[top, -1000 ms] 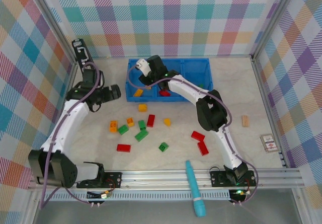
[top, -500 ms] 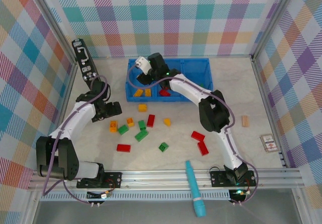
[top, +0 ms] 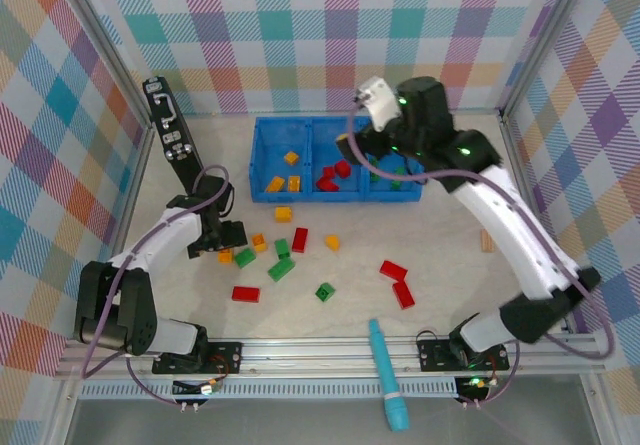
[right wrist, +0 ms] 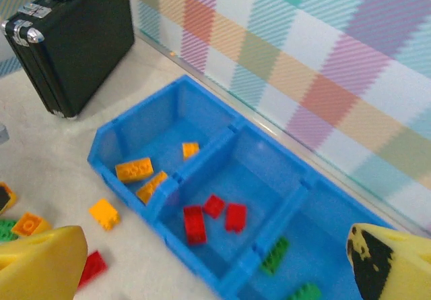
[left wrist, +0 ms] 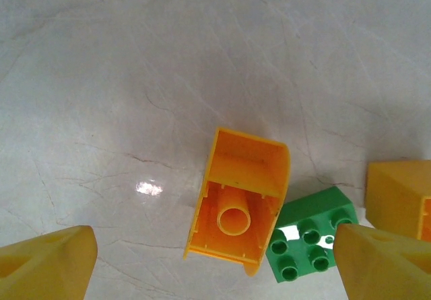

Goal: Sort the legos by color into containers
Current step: Pick up the lego from the middle-left of the table.

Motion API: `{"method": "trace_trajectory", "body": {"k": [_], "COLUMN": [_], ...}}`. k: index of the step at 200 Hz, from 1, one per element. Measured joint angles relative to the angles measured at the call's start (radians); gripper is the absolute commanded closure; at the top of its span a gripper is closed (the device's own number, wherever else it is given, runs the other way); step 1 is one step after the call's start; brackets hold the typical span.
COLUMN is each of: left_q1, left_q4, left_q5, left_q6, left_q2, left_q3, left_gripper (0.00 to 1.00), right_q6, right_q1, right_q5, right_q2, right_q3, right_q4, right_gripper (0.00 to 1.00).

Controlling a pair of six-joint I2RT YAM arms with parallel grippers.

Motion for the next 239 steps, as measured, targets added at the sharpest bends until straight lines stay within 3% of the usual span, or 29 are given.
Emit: {"method": "trace_trajectory", "body": {"k": [23,66,144,175,210,239], "left_q1": [-0.008,-0.008,-0.01,-0.011,-0.012,-0.023], "left_q4": [0.0,0.014,0.073,0.08,0.05,-0.019], "left_q5": [-0.018,-0.037,-0.018,-0.008,0.019,0.025], "left_q6": [-0.009,-0.016,-0.013,-0.012,-0.012,-0.01], "left_q2": [0.026,0.073,0.158,0.158,0.168,0.169], "left_q3": [0.0,0.0,-0.024,-0.023,0.019,0.219], "left_gripper": [0.13,0.22,0.66,0.77,0.79,0.79], "right_q6": [0.047,0.082,0.064,0.046,0.02,0.008], "right_q1": [0.0,-0.003,0.02,0.049,0.084,0.096], "right_q5": [0.074,0.052,0.067,0.097,0.133,0.155], "right_q2": [-0.066,-0.204,-0.3,-0.304,-0.305,-0.321], "right_q3": [0.049,-0.013,-0.124,-0.159,-0.173,-0.182], "right_q4": [-0.166,-0.309,-0.293,-0.275,-0.258,-0.243], "right_gripper": [0.01,0.01,0.01,0.01,0.01,0.01]}}
